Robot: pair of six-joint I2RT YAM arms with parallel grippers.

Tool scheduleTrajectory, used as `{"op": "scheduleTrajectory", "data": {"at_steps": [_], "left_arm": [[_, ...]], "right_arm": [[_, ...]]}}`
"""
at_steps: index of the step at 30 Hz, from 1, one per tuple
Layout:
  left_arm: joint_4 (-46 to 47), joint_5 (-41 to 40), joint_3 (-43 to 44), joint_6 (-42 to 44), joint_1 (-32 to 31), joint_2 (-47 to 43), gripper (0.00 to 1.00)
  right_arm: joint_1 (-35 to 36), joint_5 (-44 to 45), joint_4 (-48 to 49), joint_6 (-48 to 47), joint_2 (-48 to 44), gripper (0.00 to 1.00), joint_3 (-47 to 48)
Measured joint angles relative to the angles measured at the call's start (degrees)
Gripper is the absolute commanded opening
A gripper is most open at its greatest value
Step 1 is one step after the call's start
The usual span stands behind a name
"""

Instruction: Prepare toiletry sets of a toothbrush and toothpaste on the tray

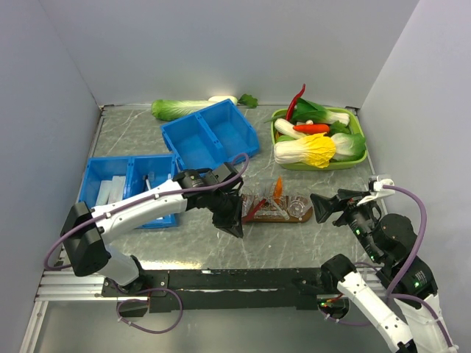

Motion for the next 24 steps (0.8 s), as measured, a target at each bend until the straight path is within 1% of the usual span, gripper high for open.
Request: {"op": "scheduleTrajectory", "data": {"at_steps": [24], "left_arm": [[0.59,1.42,1.36,1.90,1.29,3.32,0.01]], "right_arm": [[0.00,0.87,-0.11,-0.85,0.00,0.99,-0.79]]}}
